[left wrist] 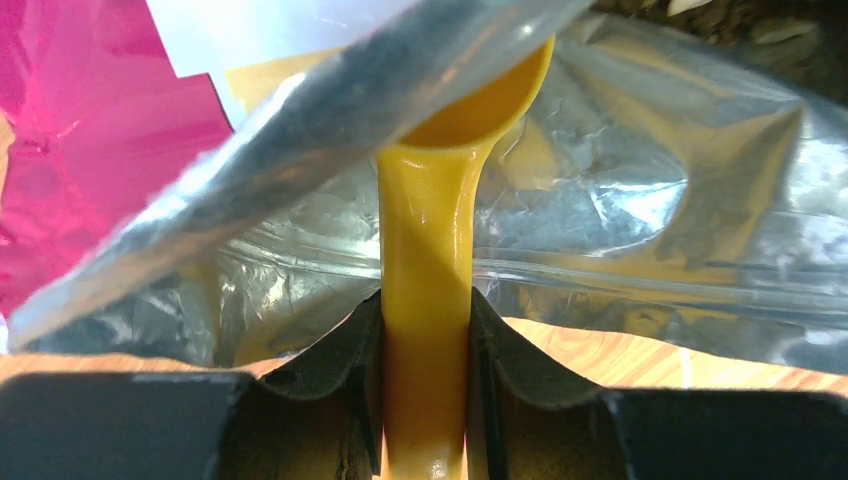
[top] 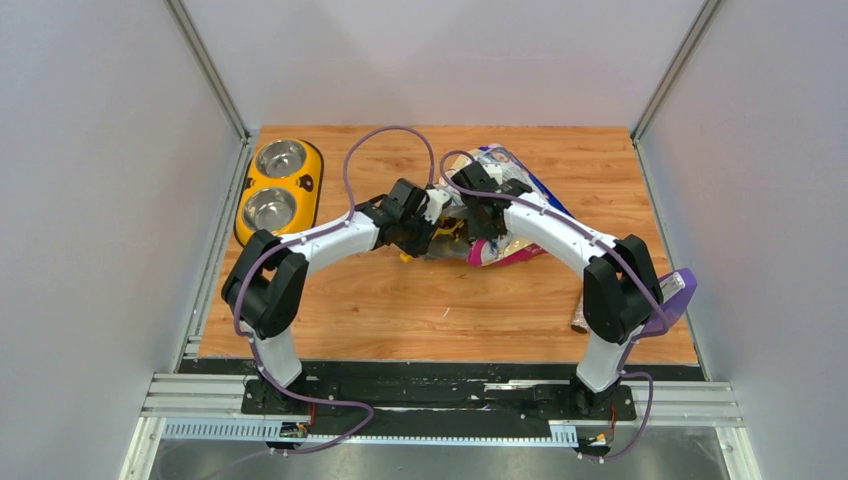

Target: Serve the pet food

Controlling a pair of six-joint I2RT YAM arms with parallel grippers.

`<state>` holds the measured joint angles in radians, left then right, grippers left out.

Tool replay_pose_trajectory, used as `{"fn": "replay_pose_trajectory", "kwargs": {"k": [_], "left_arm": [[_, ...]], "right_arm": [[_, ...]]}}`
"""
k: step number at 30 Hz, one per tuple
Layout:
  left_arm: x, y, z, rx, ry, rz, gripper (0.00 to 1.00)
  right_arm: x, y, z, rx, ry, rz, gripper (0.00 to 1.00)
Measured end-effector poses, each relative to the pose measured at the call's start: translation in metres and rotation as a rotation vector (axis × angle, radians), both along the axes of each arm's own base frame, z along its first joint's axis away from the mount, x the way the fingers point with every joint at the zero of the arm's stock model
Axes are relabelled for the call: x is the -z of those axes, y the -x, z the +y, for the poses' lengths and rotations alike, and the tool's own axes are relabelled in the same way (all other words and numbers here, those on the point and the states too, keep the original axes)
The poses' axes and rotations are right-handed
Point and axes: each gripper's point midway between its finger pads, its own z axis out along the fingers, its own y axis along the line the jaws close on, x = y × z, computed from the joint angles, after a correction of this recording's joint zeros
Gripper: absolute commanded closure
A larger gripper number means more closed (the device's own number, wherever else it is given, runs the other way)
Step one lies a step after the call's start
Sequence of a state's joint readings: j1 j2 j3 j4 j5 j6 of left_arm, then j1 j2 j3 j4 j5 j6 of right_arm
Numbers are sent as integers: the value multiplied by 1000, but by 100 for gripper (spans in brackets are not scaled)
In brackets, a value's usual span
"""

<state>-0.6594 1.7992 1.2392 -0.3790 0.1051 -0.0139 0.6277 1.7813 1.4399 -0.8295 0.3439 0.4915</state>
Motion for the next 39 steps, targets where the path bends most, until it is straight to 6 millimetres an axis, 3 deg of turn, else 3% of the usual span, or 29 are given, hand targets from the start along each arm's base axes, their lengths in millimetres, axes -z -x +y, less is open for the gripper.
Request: {"fn": "replay_pose_trajectory", "kwargs": {"k": [5, 10, 27, 39], "left_arm": [[-12, 1, -5, 7, 63, -42, 100], [-9, 4, -3, 7, 59, -35, 100], [-18, 48, 32, -56, -34, 113, 100], [-68, 61, 45, -106, 41, 36, 100]], "right_arm": [[-2, -1, -2, 17, -27, 5, 100], [-4, -4, -8, 41, -47, 17, 100], [-13, -9, -17, 60, -96, 54, 100], [-12, -11, -20, 68, -113, 61, 100]]}}
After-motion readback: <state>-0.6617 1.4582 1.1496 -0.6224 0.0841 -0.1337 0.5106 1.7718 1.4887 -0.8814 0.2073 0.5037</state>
